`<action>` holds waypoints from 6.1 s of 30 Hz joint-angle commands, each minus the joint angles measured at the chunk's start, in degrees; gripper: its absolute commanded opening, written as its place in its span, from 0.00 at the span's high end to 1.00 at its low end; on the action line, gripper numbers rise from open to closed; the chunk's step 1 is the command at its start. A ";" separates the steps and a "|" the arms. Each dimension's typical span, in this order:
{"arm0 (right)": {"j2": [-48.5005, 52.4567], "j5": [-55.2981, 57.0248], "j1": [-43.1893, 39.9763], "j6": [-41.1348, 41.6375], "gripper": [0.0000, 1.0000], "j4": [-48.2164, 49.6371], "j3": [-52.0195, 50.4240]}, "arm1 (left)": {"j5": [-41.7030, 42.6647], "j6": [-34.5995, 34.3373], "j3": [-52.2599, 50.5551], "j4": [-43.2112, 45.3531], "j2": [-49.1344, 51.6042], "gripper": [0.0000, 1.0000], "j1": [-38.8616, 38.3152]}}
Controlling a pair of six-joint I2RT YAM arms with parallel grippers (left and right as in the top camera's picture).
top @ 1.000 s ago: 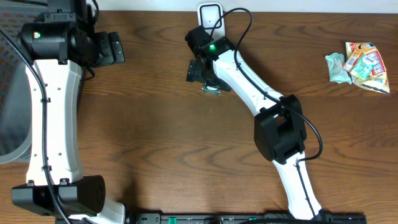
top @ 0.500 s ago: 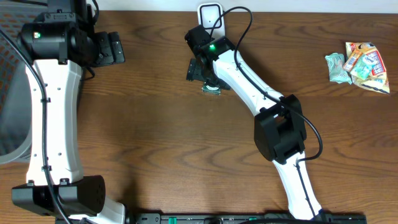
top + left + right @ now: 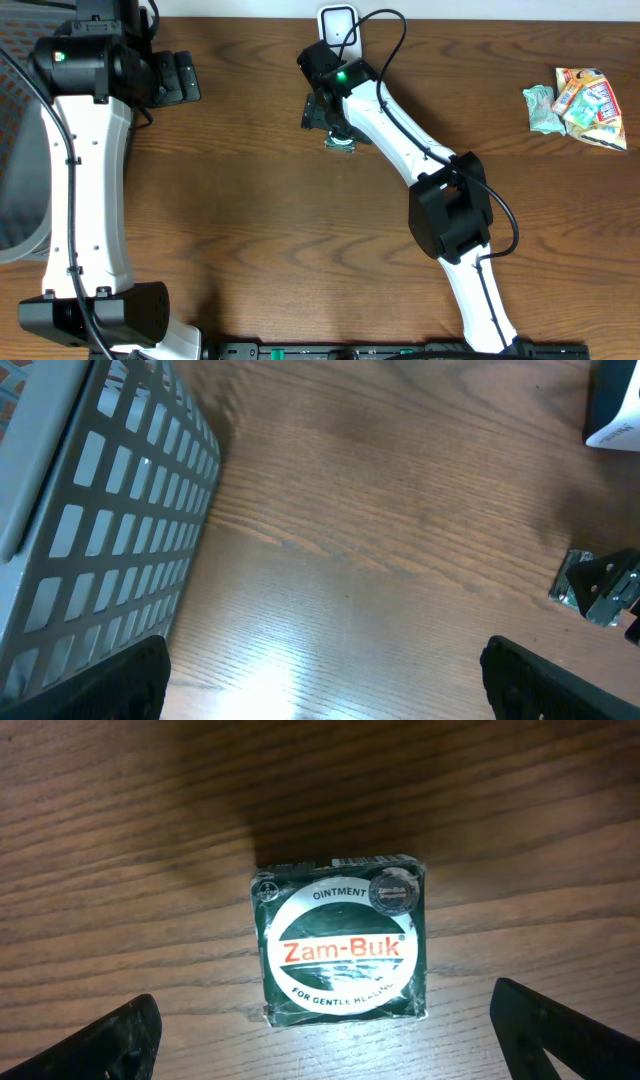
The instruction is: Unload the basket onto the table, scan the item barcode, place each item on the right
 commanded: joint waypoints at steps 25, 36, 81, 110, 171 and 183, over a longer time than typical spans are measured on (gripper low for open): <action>1.07 1.53 0.31 0.22 0.02 0.76 0.00 | -0.92 -0.50 -0.28 0.00 0.22 0.02 0.24; 1.07 1.51 0.35 0.28 0.03 0.72 0.00 | -0.92 -0.50 -0.28 0.00 0.22 0.02 0.24; 2.78 2.99 0.35 1.38 0.11 -0.09 0.00 | -0.92 -0.50 -0.28 0.00 0.22 0.02 0.24; 1.90 3.28 -4.31 -37.51 0.35 -8.72 0.00 | -0.92 -0.50 -0.28 0.00 0.22 0.02 0.24; 3.39 -0.46 -7.63 21.40 0.04 -6.19 -0.11 | -0.92 -0.52 -0.28 0.00 0.22 0.02 0.24; 5.38 -0.52 -7.54 18.16 0.08 -6.51 -0.13 | -0.92 -0.50 -0.28 0.00 0.22 0.02 0.24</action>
